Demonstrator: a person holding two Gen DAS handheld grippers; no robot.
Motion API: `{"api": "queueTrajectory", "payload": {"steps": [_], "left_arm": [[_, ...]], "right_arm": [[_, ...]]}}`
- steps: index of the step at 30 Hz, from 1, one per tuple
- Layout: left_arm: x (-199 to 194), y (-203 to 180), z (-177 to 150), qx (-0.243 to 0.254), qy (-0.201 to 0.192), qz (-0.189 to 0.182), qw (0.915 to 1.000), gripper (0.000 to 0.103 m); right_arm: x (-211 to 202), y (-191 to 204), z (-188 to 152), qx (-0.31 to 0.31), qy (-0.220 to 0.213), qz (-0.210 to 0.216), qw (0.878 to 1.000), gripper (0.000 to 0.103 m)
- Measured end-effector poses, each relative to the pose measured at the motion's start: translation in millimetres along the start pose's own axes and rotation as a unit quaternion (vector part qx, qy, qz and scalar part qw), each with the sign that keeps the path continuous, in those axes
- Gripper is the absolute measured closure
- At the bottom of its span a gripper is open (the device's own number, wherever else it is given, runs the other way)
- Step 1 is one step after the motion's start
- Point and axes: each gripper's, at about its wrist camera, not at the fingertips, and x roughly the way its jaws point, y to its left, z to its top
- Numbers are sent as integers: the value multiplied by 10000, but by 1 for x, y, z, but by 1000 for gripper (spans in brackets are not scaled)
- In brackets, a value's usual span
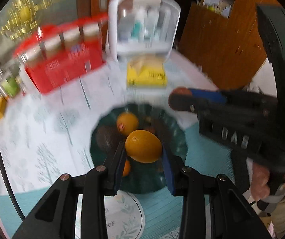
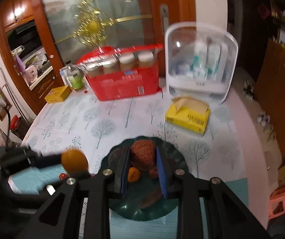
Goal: Organize fruits
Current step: 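Place the yellow tomato on the plate with the left tool while the right tool places the brown fruit, then withdraw both tools from the plate toward the cherry tomatoes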
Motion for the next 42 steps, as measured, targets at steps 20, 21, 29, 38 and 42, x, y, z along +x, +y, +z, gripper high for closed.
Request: {"api": "queueTrajectory", "payload": {"steps": [20,21,29,38,42], "left_arm": [[111,4,-47,-139,1091,-102,9939,24],[109,2,-48,-55,1032,-7,9946,23],[90,14,-51,-245,923,27,9954,23],[65,27,-61,-495,790,132,9956,23],[53,31,-68,-587,760,183,9952,23]], "right_arm": [[121,-16,-69,353,1392,117,9896,69],[120,-16,-70,353,1376,99,9898,68],[108,-15,-74,427,1182,90,9920,68],[92,-16,-86,454,1119,-22,9927,68],[84,-13,-95,458,1123,-36,9926,68]]}}
